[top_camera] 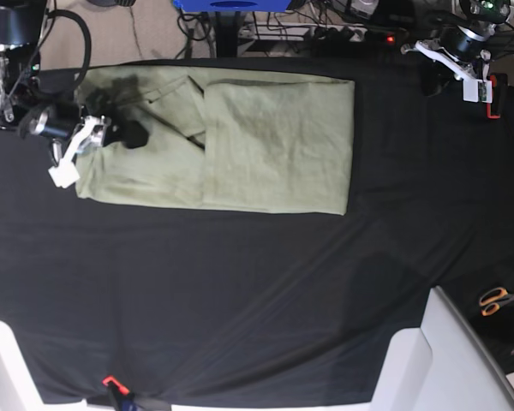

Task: Fold the T-shirt properly
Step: 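Press the shirt's folded end with the right gripper, then grasp the green shirt's end with the right gripper and fold it over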

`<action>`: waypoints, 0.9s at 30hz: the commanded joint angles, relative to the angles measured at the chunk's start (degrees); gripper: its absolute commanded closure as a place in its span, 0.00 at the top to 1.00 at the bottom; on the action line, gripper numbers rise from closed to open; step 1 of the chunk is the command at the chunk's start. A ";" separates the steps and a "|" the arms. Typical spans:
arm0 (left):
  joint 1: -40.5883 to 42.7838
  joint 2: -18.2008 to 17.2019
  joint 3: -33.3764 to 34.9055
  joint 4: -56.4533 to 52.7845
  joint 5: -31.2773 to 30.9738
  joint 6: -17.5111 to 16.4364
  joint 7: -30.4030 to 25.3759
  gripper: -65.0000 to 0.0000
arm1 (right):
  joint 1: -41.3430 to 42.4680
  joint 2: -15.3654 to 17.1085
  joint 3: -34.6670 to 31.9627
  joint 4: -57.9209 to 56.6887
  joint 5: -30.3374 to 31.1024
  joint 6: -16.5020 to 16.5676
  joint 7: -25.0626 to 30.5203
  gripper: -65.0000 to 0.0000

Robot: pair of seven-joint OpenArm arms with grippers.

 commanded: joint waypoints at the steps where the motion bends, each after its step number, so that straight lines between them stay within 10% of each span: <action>1: 0.59 -0.44 -0.29 0.72 -0.86 -0.47 -1.10 0.00 | -0.35 1.14 -0.18 -0.90 -3.67 -2.00 -1.12 0.51; 5: 0.41 -0.44 -0.20 0.72 -0.86 -0.47 -1.10 0.00 | 0.53 1.84 0.26 -2.39 -3.67 -2.00 -0.94 0.00; 17: 0.41 -0.44 -0.20 0.72 -0.86 -0.47 -1.10 0.00 | 3.69 13.19 1.40 -10.30 -3.58 -2.00 2.66 0.01; 23: 0.41 -0.44 -0.20 0.72 -0.86 -0.47 -1.10 0.00 | -1.67 13.27 2.98 2.88 -3.76 -2.04 2.66 0.01; 27: 0.33 -0.36 -0.20 0.72 -0.86 -0.47 -1.10 0.00 | -6.86 11.87 2.81 17.21 -3.85 -14.26 2.57 0.01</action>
